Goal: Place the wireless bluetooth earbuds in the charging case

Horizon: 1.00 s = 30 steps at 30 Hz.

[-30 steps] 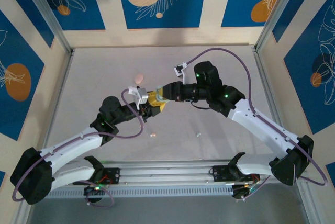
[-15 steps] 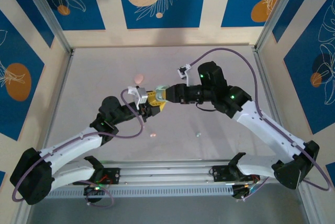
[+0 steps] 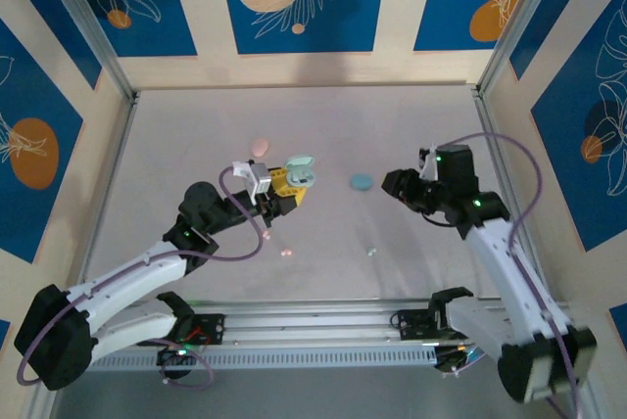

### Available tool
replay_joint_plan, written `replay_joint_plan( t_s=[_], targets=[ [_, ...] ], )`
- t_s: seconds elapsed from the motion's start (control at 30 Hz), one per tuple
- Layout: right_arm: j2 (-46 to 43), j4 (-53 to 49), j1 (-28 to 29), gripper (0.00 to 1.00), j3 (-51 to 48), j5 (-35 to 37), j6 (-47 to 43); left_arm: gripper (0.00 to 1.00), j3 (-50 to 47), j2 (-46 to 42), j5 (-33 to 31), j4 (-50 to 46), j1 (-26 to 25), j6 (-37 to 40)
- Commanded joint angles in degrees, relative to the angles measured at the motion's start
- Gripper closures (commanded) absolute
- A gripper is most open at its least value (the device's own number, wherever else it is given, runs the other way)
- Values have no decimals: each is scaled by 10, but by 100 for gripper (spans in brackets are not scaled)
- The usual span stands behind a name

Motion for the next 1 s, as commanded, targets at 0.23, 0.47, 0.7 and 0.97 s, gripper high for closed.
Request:
replay_joint_plan(
  t_s=[0.23, 0.47, 0.7, 0.97],
  targets=[
    [196, -49, 69, 53, -4, 6, -47, 67, 6, -12, -7, 4, -4, 6],
    [315, -51, 128, 53, 40, 57, -60, 67, 3, -18, -10, 3, -4, 5],
    [358, -49, 146, 53, 29, 82, -46, 67, 3, -15, -9, 4, -3, 6],
    [343, -52, 151, 53, -4, 69, -19, 67, 3, -7, -5, 12, -4, -1]
  ],
)
